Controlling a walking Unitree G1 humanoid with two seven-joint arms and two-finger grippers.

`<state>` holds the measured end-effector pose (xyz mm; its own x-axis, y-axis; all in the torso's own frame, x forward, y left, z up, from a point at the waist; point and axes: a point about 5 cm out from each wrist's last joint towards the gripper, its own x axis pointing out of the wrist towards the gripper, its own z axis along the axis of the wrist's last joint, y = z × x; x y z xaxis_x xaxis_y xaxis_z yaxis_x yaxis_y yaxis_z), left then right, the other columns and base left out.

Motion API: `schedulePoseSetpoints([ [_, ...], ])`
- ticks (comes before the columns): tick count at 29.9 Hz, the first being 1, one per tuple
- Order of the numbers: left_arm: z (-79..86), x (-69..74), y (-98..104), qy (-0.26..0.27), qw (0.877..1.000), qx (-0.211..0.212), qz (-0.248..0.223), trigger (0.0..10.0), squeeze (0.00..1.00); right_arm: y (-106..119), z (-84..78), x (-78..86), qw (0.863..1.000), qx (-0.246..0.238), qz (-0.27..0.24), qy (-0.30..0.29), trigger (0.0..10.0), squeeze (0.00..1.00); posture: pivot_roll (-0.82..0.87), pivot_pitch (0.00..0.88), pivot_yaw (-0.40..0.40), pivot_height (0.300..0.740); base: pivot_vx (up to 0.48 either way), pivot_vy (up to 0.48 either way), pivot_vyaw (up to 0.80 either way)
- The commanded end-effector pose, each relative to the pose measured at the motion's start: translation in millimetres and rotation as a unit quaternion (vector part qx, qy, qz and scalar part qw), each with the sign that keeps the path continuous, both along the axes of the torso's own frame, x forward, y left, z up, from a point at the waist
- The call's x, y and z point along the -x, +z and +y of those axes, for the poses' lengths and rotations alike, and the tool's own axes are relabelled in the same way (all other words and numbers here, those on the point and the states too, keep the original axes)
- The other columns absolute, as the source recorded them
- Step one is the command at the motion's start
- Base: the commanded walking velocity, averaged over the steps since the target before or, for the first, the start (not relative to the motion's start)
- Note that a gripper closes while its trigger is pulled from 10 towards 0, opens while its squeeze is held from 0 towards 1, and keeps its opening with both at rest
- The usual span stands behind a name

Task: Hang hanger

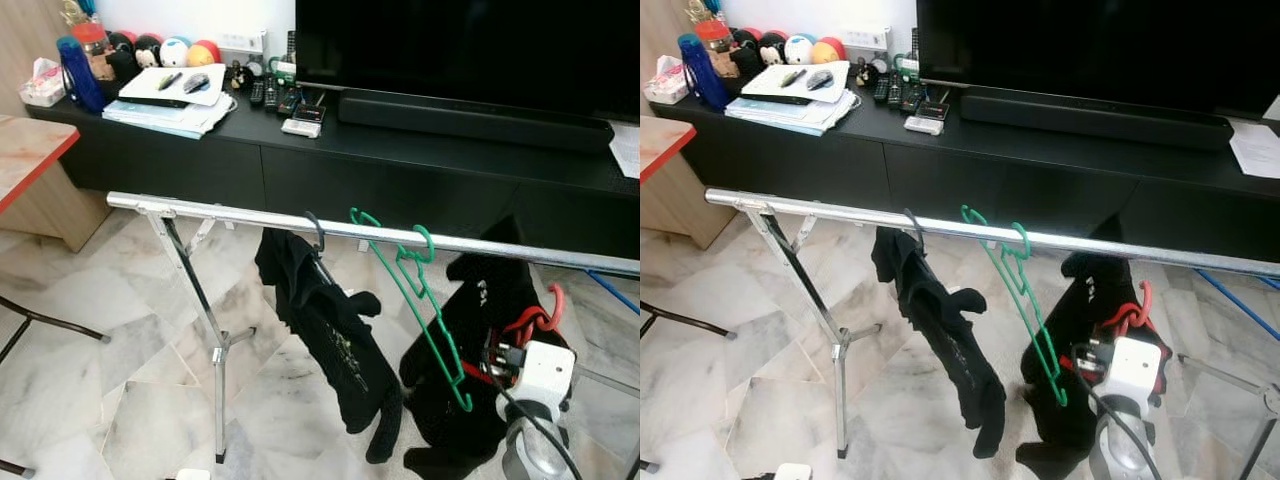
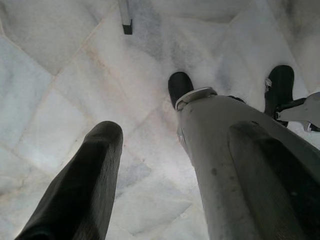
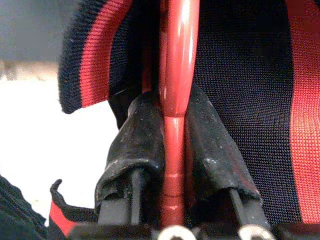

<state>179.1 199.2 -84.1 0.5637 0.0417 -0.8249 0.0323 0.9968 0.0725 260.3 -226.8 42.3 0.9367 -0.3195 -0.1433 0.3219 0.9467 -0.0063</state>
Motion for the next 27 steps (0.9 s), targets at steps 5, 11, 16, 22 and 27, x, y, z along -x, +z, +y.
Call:
schedulePoseSetpoints([
  [5, -0.5, 15.1, -7.2, 0.002, 1.000, 0.005, 0.028, 10.0, 0.00, -9.0, -9.7, 11.5, 0.999, -0.019, 0.009, -0.040, 10.0, 0.00, -0.02, 0.175, -0.055, 0.740, 0.000, 0.000, 0.00],
  [11, -3.4, 13.9, -7.0, 0.006, 1.000, 0.009, 0.023, 10.0, 0.00, -33.1, -23.5, 13.9, 0.991, -0.083, 0.060, -0.088, 10.0, 0.00, -0.02, 0.161, -0.057, 0.740, 0.000, 0.000, 0.00],
  [16, -3.2, 13.3, -6.8, 0.003, 1.000, 0.006, 0.024, 10.0, 0.00, -56.9, -4.1, 7.9, 0.986, -0.106, 0.129, -0.008, 10.0, 0.00, -0.02, 0.149, -0.056, 0.740, 0.000, 0.000, 0.00],
  [22, -11.9, 11.5, -7.4, 0.002, 1.000, 0.009, 0.023, 10.0, 0.00, -72.5, 5.5, 11.0, 0.975, -0.117, 0.186, 0.005, 10.0, 0.00, 0.00, 0.134, -0.052, 0.740, 0.000, 0.000, 0.00],
  [27, -17.1, 11.9, -8.1, 0.002, 1.000, 0.012, 0.023, 10.0, 0.00, -76.7, 9.9, 12.6, 0.972, -0.136, 0.192, -0.008, 10.0, 0.00, 0.01, 0.128, -0.051, 0.740, 0.000, 0.000, 0.00],
])
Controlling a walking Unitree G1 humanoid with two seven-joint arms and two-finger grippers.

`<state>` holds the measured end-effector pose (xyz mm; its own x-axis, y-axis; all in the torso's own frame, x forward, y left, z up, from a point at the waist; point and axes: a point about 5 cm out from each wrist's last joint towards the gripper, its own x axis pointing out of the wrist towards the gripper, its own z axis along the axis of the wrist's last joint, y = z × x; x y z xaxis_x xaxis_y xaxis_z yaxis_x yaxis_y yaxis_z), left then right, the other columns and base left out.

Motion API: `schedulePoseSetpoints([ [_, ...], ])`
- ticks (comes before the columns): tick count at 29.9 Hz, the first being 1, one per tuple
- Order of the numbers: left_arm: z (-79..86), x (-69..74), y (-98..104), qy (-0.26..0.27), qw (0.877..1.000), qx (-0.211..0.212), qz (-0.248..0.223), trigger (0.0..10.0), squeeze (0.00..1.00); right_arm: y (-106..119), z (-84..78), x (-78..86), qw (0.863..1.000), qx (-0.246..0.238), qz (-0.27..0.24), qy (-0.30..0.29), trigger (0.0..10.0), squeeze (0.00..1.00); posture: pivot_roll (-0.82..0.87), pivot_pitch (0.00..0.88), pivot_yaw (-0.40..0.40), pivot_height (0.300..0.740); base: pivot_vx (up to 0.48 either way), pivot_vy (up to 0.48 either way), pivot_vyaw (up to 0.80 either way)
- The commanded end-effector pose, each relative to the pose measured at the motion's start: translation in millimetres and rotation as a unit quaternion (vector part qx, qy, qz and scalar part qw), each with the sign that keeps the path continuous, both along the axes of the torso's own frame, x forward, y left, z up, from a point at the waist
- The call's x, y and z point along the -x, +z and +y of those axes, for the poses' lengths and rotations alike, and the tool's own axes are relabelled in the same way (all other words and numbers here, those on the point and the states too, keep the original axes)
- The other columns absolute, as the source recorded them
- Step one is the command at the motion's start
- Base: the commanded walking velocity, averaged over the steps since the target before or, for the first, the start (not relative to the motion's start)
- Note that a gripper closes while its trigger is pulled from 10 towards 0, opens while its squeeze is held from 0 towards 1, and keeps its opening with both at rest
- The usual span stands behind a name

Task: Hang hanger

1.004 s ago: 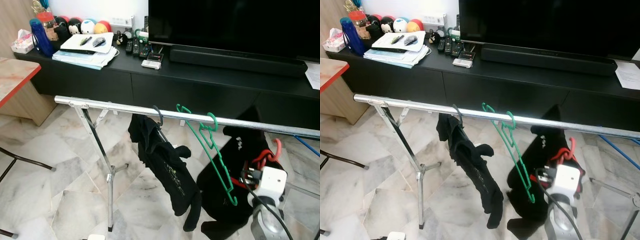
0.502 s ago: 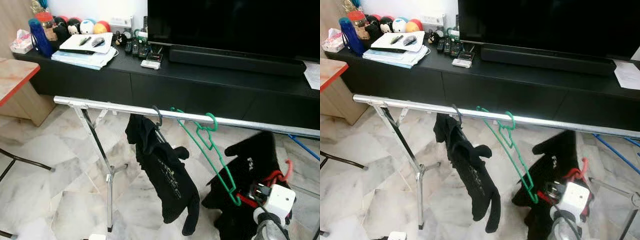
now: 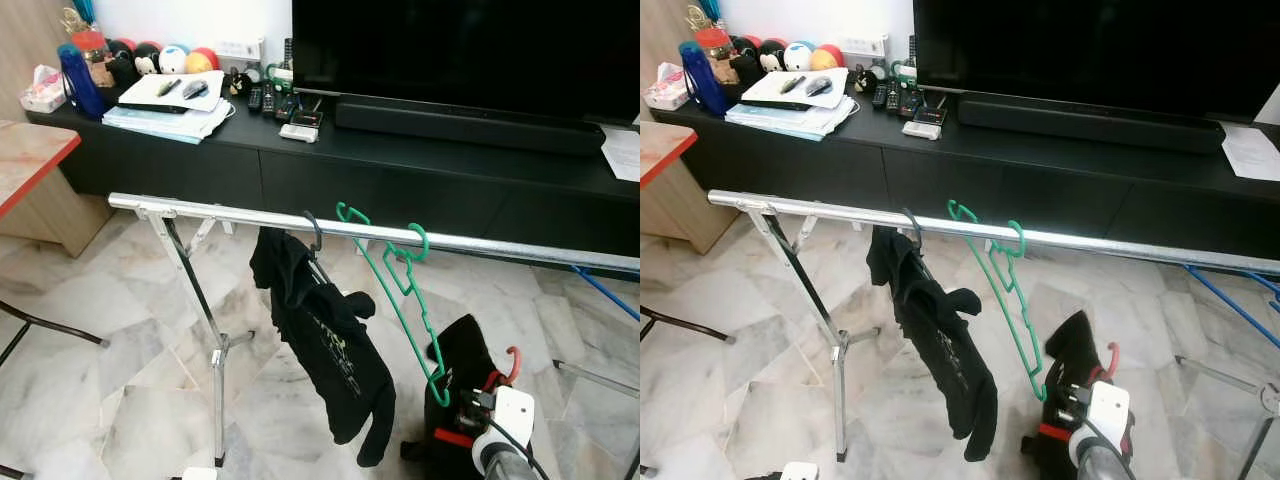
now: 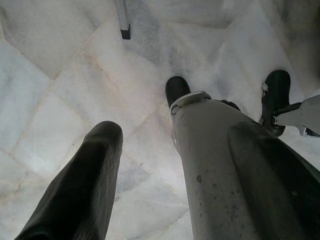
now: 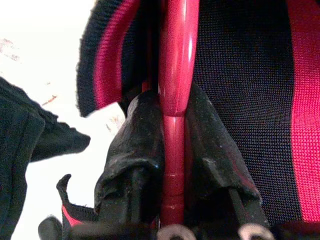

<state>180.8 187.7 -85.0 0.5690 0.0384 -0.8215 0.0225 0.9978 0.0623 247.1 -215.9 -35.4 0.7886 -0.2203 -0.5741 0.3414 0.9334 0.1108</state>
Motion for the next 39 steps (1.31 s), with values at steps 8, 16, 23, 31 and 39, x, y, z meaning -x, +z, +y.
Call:
schedulePoseSetpoints([
  [8, -5.9, 19.0, -9.4, -0.002, 1.000, 0.008, 0.030, 10.0, 0.00, -2.3, -0.2, 3.4, 0.999, -0.010, -0.008, -0.032, 10.0, 0.00, 0.00, 0.125, -0.048, 0.740, 0.000, 0.000, 0.00],
  [16, 1.6, 22.7, -9.8, 0.004, 0.999, 0.006, 0.031, 10.0, 0.00, -4.8, -3.6, 7.4, 0.999, -0.011, -0.003, -0.050, 10.0, 0.00, 0.00, 0.144, -0.046, 0.740, 0.000, 0.000, 0.00],
  [23, 4.1, 23.6, -9.7, 0.007, 1.000, 0.006, 0.030, 10.0, 0.00, -4.6, -6.7, 7.7, 0.998, -0.008, 0.000, -0.058, 10.0, 0.00, 0.00, 0.154, -0.046, 0.740, 0.000, 0.000, 0.00],
  [31, 2.8, 23.1, -9.7, 0.008, 1.000, 0.007, 0.029, 10.0, 0.00, -6.2, -8.4, 9.6, 0.998, -0.009, 0.009, -0.066, 10.0, 0.00, 0.01, 0.162, -0.045, 0.740, -0.254, 0.000, 0.00],
  [39, 2.8, 20.4, -8.7, 0.008, 1.000, 0.007, 0.027, 10.0, 0.00, -7.1, -7.4, 10.0, 0.998, -0.012, 0.015, -0.067, 10.0, 0.00, 0.01, 0.162, -0.045, 0.740, -0.267, 0.000, -0.30],
])
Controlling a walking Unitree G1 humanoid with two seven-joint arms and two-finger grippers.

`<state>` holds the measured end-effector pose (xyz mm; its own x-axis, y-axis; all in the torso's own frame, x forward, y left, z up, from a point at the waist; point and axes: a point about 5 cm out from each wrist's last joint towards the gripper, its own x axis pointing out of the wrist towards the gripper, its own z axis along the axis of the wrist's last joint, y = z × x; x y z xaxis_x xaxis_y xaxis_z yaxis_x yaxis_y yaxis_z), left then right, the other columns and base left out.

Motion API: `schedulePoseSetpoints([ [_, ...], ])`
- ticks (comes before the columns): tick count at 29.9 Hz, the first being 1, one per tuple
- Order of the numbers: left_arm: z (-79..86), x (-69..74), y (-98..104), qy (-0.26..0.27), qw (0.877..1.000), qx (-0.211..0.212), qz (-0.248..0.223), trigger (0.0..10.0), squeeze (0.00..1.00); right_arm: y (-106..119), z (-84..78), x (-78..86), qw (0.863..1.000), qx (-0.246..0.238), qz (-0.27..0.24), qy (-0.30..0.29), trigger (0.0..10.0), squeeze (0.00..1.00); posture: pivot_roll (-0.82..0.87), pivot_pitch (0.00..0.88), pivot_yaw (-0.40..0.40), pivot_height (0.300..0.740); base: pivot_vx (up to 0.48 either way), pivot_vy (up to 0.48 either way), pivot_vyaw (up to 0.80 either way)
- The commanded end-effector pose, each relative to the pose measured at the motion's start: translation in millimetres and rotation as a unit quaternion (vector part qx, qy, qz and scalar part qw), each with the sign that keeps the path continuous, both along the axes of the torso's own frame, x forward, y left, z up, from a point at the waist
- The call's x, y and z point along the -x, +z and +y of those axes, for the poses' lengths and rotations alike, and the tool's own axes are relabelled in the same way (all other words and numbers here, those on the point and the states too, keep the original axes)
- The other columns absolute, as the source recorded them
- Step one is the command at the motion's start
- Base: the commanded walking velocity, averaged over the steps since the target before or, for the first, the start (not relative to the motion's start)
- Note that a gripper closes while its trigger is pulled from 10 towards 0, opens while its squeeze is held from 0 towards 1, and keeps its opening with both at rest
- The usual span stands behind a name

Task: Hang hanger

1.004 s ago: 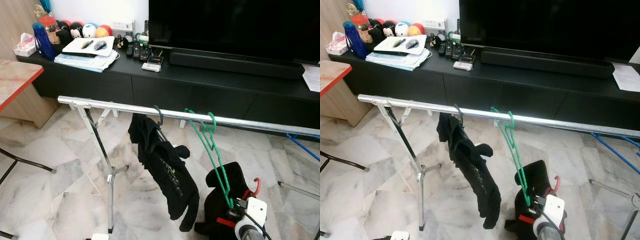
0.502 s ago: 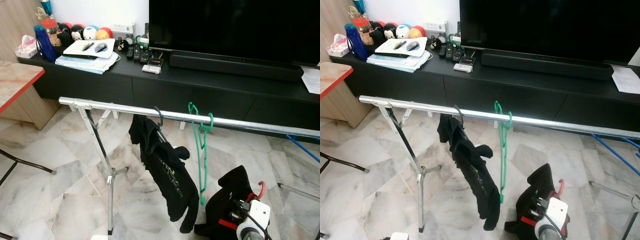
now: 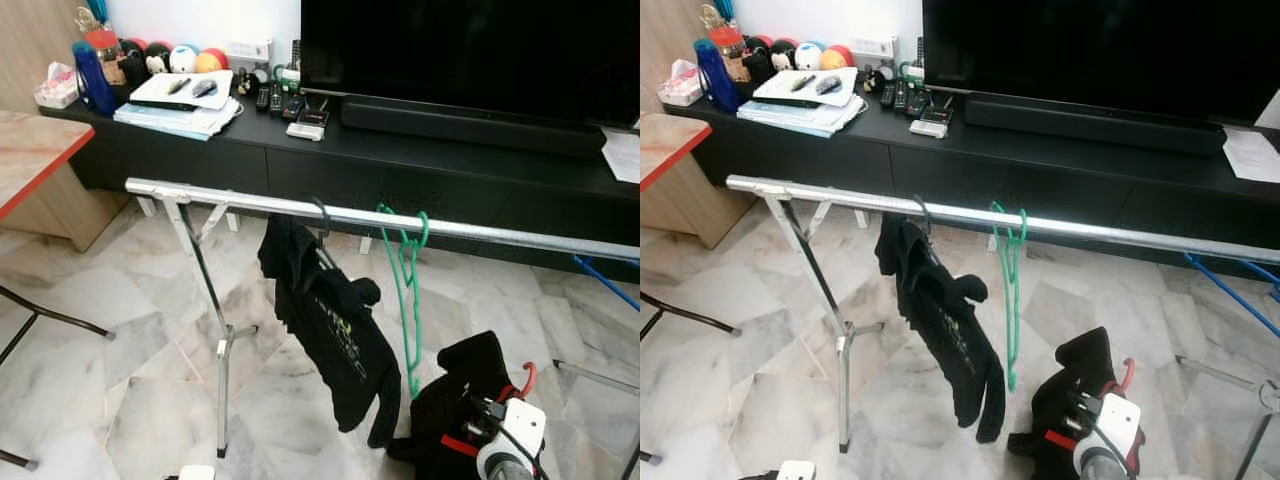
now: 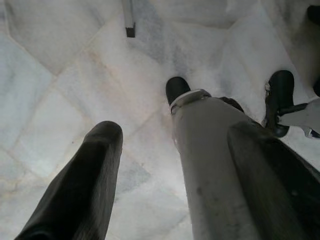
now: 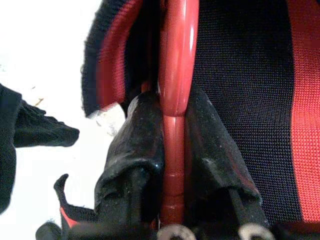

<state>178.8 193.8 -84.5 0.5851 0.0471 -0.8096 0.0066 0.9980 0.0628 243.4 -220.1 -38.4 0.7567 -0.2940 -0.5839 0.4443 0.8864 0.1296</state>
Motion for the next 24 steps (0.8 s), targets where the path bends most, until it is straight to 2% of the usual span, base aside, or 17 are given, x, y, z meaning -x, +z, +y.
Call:
schedulePoseSetpoints([
  [1, -2.9, 18.1, -9.1, 0.001, 0.999, 0.008, 0.037, 10.0, 0.00, -4.0, -3.0, 6.2, 1.000, -0.001, 0.012, -0.010, 10.0, 0.00, 0.01, 0.162, -0.045, 0.740, -0.270, 0.000, -0.80],
  [24, -5.2, 13.5, -7.7, 0.002, 0.999, 0.009, 0.035, 10.0, 0.00, -2.3, 1.8, 3.3, 1.000, 0.005, 0.004, -0.008, 10.0, 0.00, 0.01, 0.165, -0.045, 0.740, -0.275, 0.000, 0.00],
])
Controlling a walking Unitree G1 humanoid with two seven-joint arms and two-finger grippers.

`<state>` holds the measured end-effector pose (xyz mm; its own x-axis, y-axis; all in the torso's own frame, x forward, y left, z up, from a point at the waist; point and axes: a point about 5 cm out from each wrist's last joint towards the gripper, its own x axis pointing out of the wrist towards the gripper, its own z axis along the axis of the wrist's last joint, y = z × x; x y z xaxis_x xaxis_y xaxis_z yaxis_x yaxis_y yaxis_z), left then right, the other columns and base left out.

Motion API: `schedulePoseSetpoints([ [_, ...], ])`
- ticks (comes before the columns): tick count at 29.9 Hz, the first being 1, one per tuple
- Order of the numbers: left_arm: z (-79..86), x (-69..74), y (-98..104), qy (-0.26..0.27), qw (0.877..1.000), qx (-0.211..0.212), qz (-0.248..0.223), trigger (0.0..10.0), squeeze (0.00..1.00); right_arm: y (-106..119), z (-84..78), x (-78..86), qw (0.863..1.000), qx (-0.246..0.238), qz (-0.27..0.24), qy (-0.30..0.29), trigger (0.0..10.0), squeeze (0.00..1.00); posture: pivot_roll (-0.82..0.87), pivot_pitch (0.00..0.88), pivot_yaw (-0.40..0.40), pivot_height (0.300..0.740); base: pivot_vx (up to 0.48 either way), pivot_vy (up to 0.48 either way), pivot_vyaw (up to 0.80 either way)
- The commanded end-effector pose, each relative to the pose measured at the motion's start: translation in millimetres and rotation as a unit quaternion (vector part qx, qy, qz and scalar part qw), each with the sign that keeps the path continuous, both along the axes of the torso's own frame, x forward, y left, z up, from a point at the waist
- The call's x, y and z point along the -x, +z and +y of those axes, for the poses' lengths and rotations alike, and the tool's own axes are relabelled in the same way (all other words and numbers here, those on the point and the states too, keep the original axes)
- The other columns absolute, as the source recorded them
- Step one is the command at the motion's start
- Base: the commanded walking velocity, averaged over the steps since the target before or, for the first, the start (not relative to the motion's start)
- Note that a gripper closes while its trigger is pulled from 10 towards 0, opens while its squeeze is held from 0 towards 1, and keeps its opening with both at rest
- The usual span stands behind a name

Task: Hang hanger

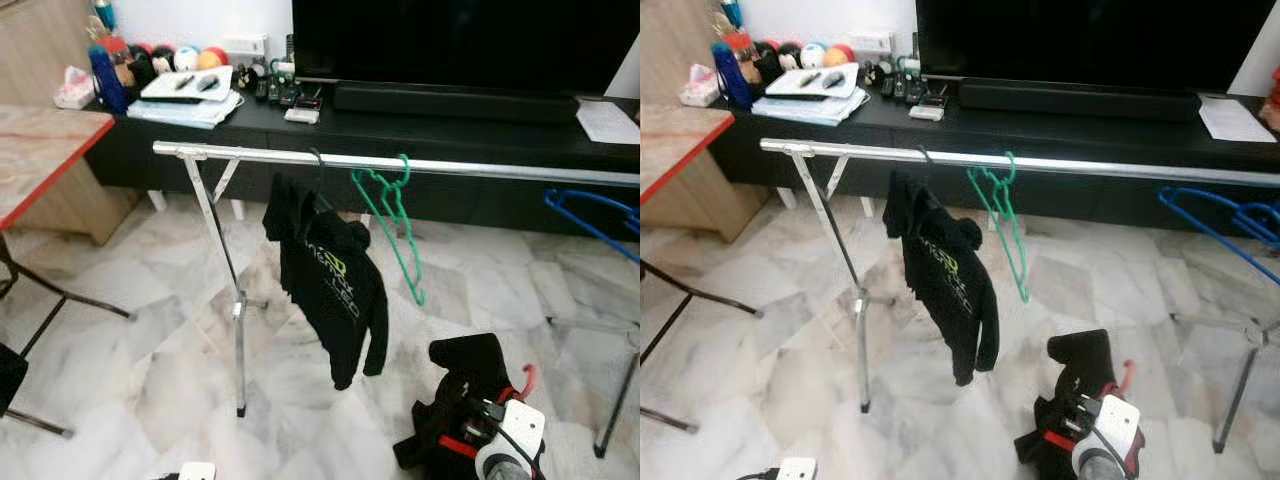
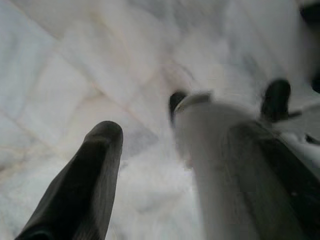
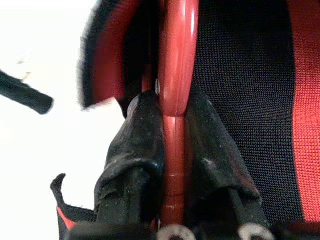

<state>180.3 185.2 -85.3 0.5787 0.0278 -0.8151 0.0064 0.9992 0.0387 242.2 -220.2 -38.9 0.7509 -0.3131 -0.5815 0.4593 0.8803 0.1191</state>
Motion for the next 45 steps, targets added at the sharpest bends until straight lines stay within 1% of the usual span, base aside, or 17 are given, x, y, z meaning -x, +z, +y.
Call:
schedulePoseSetpoints([
  [1, 3.6, 15.1, -6.9, 0.002, 1.000, -0.003, 0.031, 10.0, 0.00, -1.7, 2.0, 1.9, 1.000, 0.000, 0.003, 0.001, 10.0, 0.00, 0.01, 0.165, -0.045, 0.740, -0.274, 0.000, 0.00],
  [20, 2.2, 13.8, -6.5, 0.005, 1.000, -0.002, 0.029, 10.0, 0.00, -2.0, 4.2, 1.3, 1.000, 0.000, 0.006, 0.005, 10.0, 0.00, 0.02, 0.158, -0.047, 0.740, -0.280, 0.000, 0.00],
  [29, 7.5, 16.6, -6.9, 0.004, 0.999, -0.007, 0.031, 10.0, 0.00, -2.7, 4.5, 2.0, 1.000, -0.001, 0.008, 0.004, 10.0, 0.00, 0.01, 0.166, -0.044, 0.740, -0.282, 0.000, 0.00],
  [45, 13.5, 19.2, -7.2, 0.014, 0.999, -0.006, 0.034, 10.0, 0.00, -4.4, 4.5, 3.9, 1.000, -0.004, 0.013, 0.004, 10.0, 0.00, 0.02, 0.167, -0.043, 0.740, 0.000, 0.000, 0.00],
])
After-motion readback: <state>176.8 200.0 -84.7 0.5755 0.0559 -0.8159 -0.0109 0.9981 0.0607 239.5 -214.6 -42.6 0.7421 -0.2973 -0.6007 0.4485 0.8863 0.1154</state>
